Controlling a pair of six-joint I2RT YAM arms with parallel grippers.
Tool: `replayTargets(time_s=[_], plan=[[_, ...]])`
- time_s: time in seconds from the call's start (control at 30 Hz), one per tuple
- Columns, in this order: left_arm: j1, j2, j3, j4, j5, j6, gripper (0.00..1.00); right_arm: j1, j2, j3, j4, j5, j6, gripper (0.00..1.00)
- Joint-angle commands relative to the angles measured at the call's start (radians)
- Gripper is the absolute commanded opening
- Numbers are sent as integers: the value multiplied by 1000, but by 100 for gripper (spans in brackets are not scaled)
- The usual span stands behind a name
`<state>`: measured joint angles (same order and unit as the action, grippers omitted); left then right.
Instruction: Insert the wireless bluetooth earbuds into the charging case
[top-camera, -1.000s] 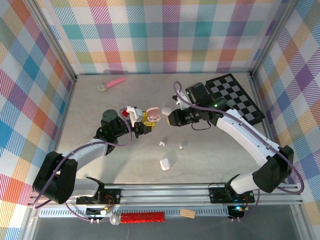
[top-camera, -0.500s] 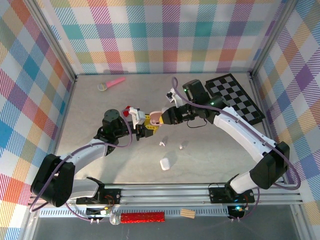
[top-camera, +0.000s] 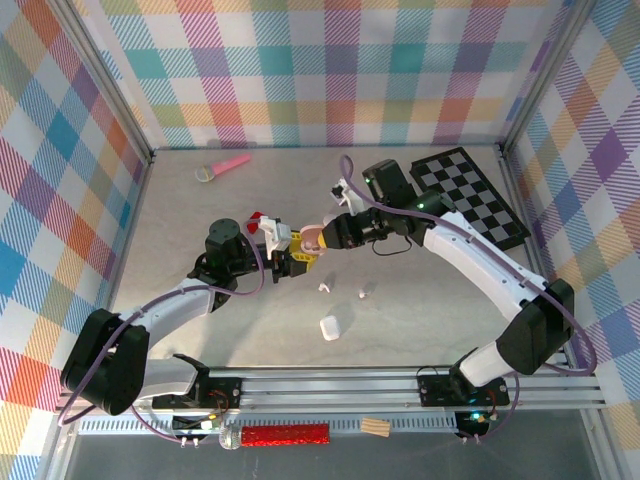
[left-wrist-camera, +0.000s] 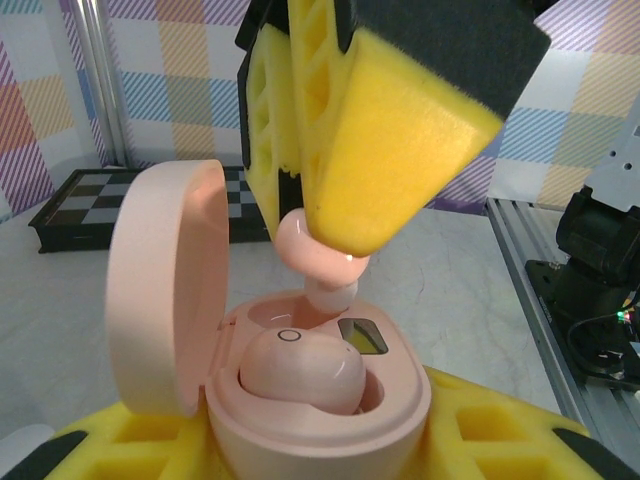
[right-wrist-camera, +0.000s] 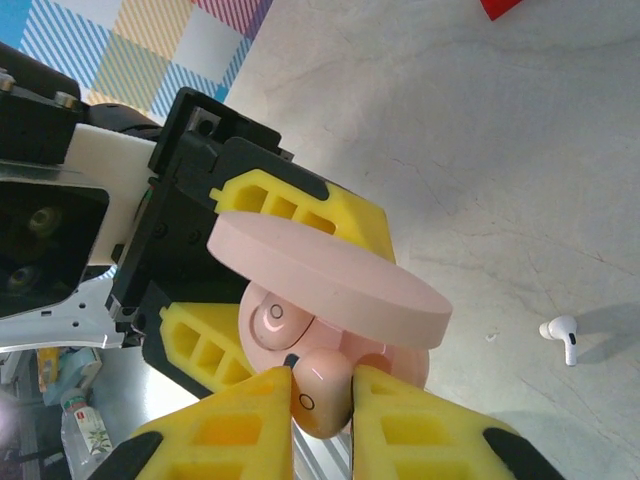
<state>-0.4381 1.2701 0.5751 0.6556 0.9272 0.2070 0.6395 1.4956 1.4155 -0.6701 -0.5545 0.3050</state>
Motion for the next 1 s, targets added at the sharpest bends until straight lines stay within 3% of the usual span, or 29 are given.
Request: replayTargets(time_s=[0.0, 0.23, 0.53, 0.77, 0.83, 0.97], plan=[[-8, -29, 29, 16, 36, 15, 38, -1, 14, 19, 2, 7, -25, 18], [-8, -26, 29, 27, 32, 8, 38, -2, 20, 18, -8, 32, -33, 20], [-8, -12, 29, 27, 23, 8, 37, -4, -12, 18, -9, 48, -33, 38], [-7, -6, 31, 27, 22, 17, 37, -17, -51, 59, -6, 42, -78, 62], [-7, -6, 32, 28, 28, 13, 37, -21, -37, 86, -1, 42, -87, 72], [-7, -8, 46, 16, 35, 7, 37, -23, 42, 192, -28, -18, -114, 77]])
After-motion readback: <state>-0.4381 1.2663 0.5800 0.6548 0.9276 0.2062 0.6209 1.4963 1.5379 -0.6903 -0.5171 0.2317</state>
